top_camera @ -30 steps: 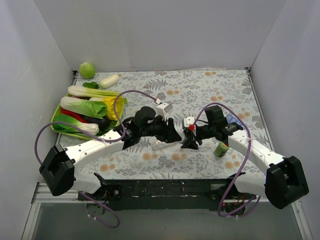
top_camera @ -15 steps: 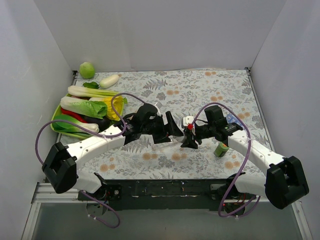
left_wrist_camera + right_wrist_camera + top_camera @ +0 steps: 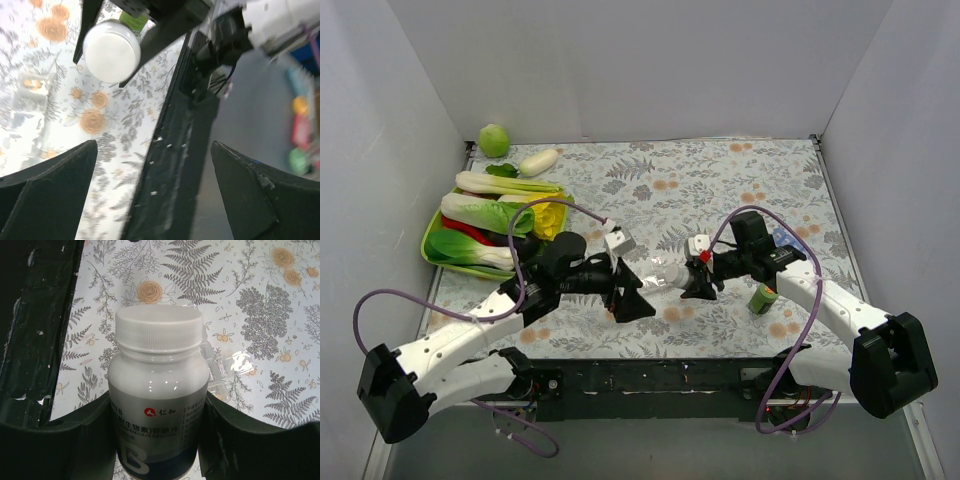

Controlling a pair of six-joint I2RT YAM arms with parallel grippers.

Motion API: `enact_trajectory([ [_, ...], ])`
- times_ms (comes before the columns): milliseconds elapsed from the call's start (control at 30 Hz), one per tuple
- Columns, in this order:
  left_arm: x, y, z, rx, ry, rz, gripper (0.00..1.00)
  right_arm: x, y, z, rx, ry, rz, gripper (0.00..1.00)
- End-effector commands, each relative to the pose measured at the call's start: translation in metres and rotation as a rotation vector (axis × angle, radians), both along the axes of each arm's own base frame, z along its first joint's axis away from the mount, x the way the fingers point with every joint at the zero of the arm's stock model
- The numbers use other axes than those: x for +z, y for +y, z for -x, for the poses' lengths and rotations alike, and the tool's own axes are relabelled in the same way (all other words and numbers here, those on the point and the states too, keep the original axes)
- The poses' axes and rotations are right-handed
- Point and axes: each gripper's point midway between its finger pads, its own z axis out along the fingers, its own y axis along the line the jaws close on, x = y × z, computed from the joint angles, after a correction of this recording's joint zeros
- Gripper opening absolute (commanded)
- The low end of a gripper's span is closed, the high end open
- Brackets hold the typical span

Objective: Sort the pills into containers

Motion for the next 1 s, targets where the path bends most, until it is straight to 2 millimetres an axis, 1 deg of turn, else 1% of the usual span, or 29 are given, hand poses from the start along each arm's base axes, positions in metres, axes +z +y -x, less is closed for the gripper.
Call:
enact_trajectory([
  [0, 0.018, 0.007, 0.001, -0.197, -0.61, 0.096, 0.98, 0.014, 0.003, 0.014, 0.084, -0.016, -0.065, 0.04],
  [33, 0.017, 0.009, -0.005, -0.183, -0.712, 0.106, 0.98, 0.013, 0.003, 0.015, 0.088, -0.014, -0.065, 0.04],
  [67, 0.022, 0.008, -0.009, -0.173, -0.762, 0.121, 0.98, 0.013, 0.003, 0.015, 0.092, -0.015, -0.067, 0.04],
  [100, 0.03, 0.005, -0.013, -0.166, -0.819, 0.145, 0.98, 0.013, 0.003, 0.017, 0.1, -0.011, -0.07, 0.04],
  [133, 0.034, 0.001, -0.019, -0.161, -0.843, 0.142, 0.98, 0.013, 0.003, 0.018, 0.102, -0.007, -0.071, 0.04],
  [167, 0.029, -0.005, -0.028, -0.161, -0.845, 0.119, 0.98, 0.012, 0.003, 0.018, 0.101, -0.008, -0.071, 0.04],
  [267, 0.024, -0.019, -0.04, -0.181, -0.834, 0.099, 0.98, 0.013, 0.003, 0.018, 0.107, -0.011, -0.074, 0.04],
  [300, 0.027, -0.023, -0.042, -0.181, -0.847, 0.115, 0.98, 0.012, 0.003, 0.018, 0.107, -0.008, -0.074, 0.04],
  [367, 0.03, -0.028, -0.045, -0.182, -0.852, 0.13, 0.98, 0.012, 0.003, 0.018, 0.108, -0.008, -0.075, 0.04],
  [533, 0.027, -0.043, -0.046, -0.209, -0.812, 0.148, 0.98, 0.012, 0.003, 0.018, 0.108, -0.009, -0.075, 0.04],
  [600, 0.029, -0.048, -0.044, -0.214, -0.799, 0.16, 0.95, 0.011, 0.003, 0.018, 0.108, -0.009, -0.075, 0.05],
  [700, 0.024, -0.055, -0.041, -0.231, -0.762, 0.16, 0.9, 0.011, 0.004, 0.017, 0.105, -0.008, -0.074, 0.05],
  [733, 0.022, -0.058, -0.041, -0.232, -0.742, 0.159, 0.84, 0.012, 0.004, 0.018, 0.106, -0.008, -0.075, 0.05],
  [800, 0.018, -0.06, -0.038, -0.243, -0.718, 0.156, 0.79, 0.011, 0.004, 0.018, 0.105, -0.007, -0.074, 0.05],
  [933, 0.013, -0.061, -0.036, -0.244, -0.674, 0.147, 0.58, 0.011, 0.003, 0.017, 0.102, -0.01, -0.072, 0.05],
  [967, 0.012, -0.06, -0.038, -0.23, -0.655, 0.14, 0.44, 0.011, 0.003, 0.017, 0.099, -0.007, -0.072, 0.05],
])
